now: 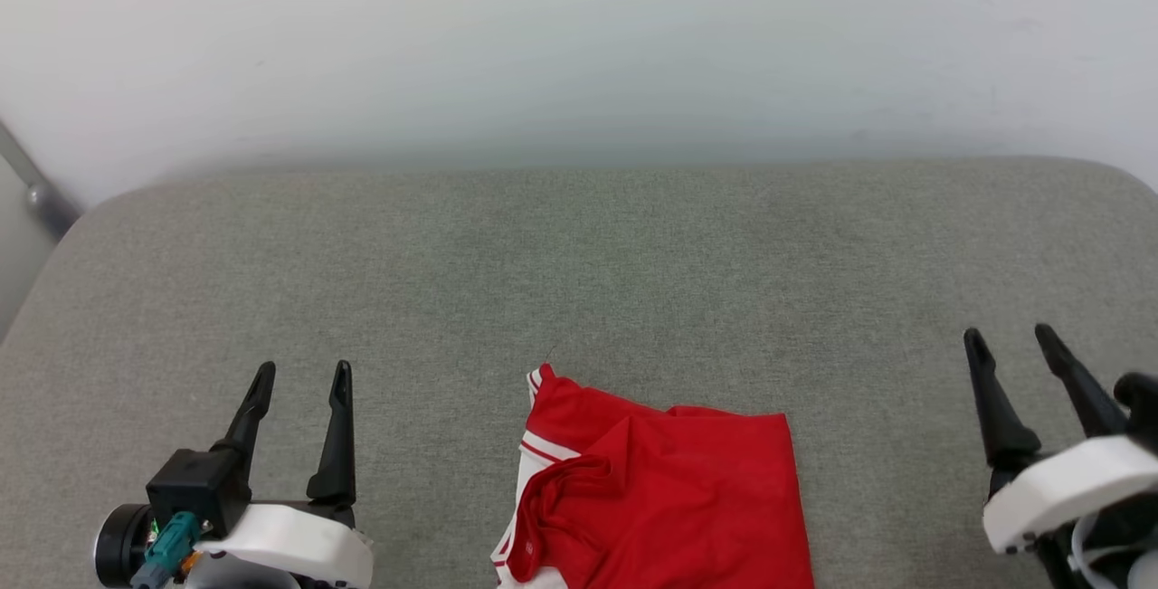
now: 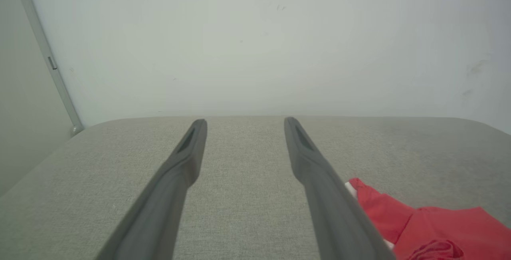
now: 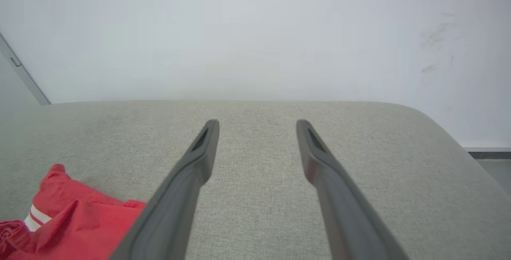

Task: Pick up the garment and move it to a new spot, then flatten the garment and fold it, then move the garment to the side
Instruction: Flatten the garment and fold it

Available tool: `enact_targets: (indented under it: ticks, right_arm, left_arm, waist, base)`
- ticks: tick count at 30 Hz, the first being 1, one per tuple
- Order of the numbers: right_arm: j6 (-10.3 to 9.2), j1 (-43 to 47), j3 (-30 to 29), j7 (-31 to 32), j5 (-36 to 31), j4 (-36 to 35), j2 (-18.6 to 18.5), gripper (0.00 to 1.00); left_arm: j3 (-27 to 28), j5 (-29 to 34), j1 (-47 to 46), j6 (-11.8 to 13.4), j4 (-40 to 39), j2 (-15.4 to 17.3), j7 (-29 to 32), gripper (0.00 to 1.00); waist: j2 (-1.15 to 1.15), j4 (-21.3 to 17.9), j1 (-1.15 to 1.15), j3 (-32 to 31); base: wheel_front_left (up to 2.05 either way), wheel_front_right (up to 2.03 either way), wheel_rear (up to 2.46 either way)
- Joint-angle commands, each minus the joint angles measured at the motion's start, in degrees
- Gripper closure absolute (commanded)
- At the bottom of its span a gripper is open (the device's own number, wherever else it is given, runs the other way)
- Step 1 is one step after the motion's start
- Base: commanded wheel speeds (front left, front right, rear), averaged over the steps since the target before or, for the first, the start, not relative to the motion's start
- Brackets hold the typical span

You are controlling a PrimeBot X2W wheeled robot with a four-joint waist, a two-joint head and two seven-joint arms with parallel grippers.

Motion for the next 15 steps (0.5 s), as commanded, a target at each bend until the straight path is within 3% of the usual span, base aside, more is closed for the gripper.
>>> enact_targets:
  ticks: [1,7,15]
  right_arm:
    - [-0.02,2.0,-0.4,-1.1,0.1,-1.7,1.2,0.0]
    - [-0.02,6.1,-0.5,-2.2,-1.4,-5.7,4.3,0.0]
    - [-0.02,5.5,0.6,-1.3,-1.7,-5.9,4.3,0.0]
  left_arm:
    - [0.0,0.5,0.7,0.3,-0.5,-0.2,-0.3,0.0]
    - [-1.0,1.6,1.5,0.3,-0.8,-0.2,-0.3,0.0]
    - [-0.7,1.3,1.2,1.0,-0.8,-0.5,-0.3,0.0]
  waist:
    - [0.0,-0.1,0.0,-0.1]
    - [0.0,-0.5,0.0,-0.1]
    - [0.0,-1.0,0.0,0.3]
  base:
    - [0.0,0.0,0.0]
    - [0.0,0.0,0.0]
    - [0.0,0.0,0.0]
